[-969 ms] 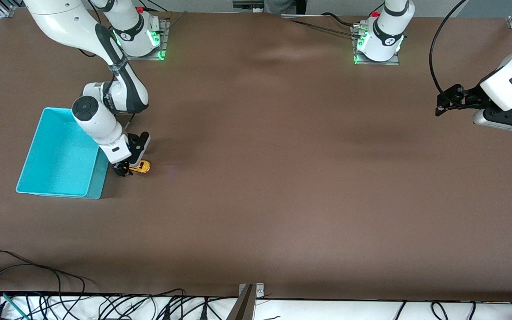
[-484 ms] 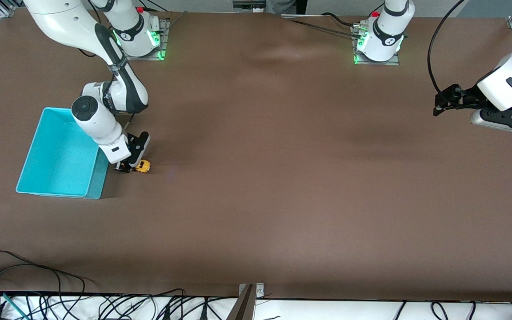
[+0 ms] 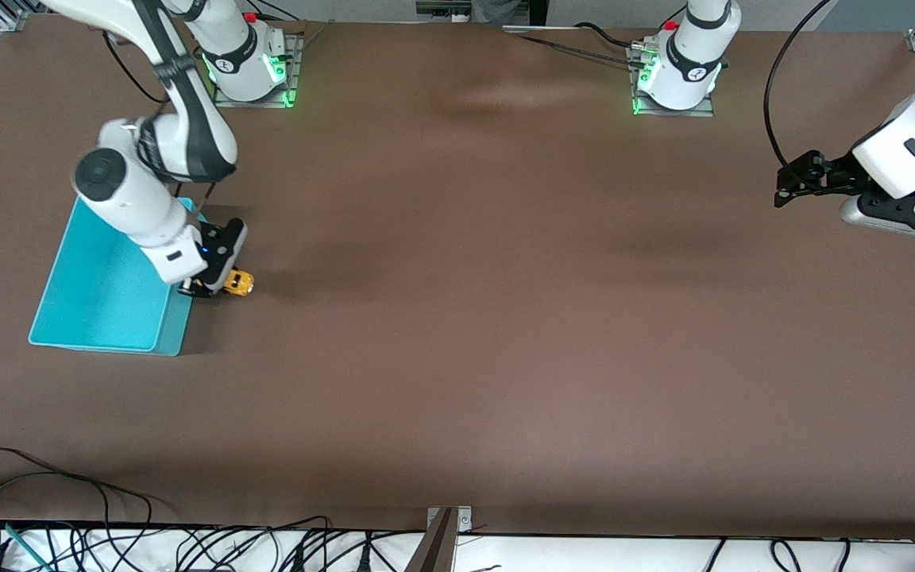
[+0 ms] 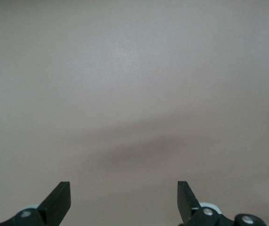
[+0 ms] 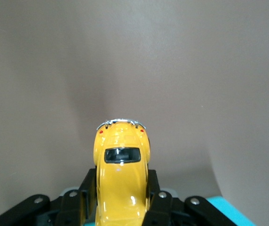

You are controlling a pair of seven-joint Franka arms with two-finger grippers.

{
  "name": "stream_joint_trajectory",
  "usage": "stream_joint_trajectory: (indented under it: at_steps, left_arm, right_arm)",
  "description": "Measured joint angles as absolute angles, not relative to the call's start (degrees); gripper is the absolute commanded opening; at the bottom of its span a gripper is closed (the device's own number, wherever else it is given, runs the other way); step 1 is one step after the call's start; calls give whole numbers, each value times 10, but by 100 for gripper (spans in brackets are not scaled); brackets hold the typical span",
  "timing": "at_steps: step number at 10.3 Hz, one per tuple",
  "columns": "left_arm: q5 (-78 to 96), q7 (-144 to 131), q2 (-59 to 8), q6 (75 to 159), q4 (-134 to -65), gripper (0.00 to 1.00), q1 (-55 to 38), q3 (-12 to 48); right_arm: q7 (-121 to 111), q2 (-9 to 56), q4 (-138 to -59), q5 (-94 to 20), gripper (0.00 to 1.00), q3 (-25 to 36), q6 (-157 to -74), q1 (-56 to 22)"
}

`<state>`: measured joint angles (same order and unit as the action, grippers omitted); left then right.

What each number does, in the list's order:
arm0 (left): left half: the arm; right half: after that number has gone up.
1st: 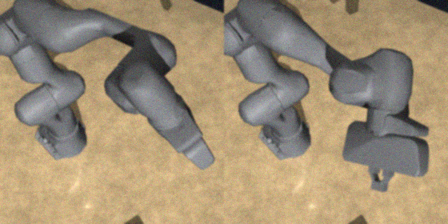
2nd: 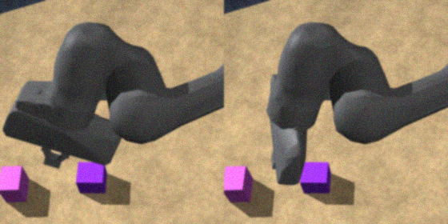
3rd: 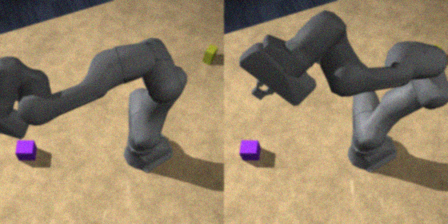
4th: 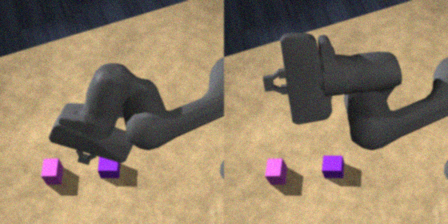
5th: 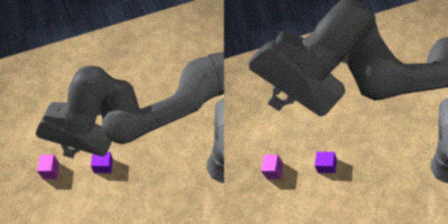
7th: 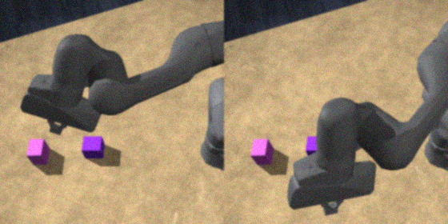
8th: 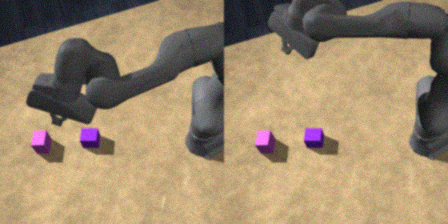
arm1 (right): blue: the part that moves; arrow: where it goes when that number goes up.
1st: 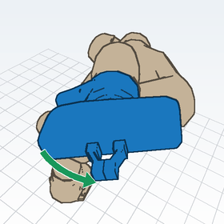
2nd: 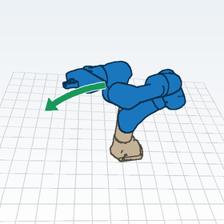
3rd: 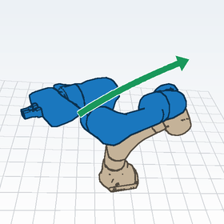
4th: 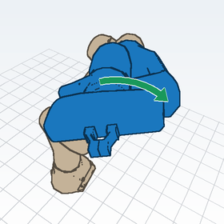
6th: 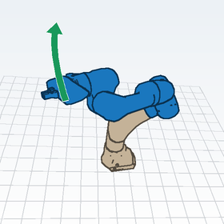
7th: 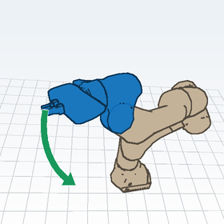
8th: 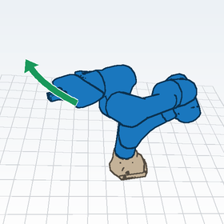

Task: Wind up and store yellow beetle car
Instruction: 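Lift the car with the right gripper over the turquoise bin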

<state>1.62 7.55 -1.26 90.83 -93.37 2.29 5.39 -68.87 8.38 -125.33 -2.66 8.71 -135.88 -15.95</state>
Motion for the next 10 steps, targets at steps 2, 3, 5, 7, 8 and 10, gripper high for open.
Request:
stream_joint_trajectory:
  at_steps: [2, 3, 5, 7, 8, 10]
  left_arm:
    - [16, 76, -13, 906, -934, 100, 23, 54]
    - [16, 76, -13, 904, -934, 100, 23, 55]
    - [16, 76, -13, 901, -933, 100, 22, 60]
    - [16, 76, -13, 900, -933, 100, 22, 61]
    - [16, 76, -13, 899, -933, 100, 22, 61]
    - [16, 76, -13, 898, -933, 100, 22, 61]
  right_arm:
    - [-688, 37, -1245, -27, 0, 128, -1272, -158]
    - [-697, 30, -1245, -27, 0, 155, -1259, -157]
    - [-757, 34, -1246, -27, 0, 218, -1257, -155]
    - [-799, 44, -1250, -26, 0, 251, -1279, -151]
    - [-821, 59, -1253, -26, 0, 262, -1312, -151]
    - [-851, 118, -1259, -30, 0, 273, -1399, -140]
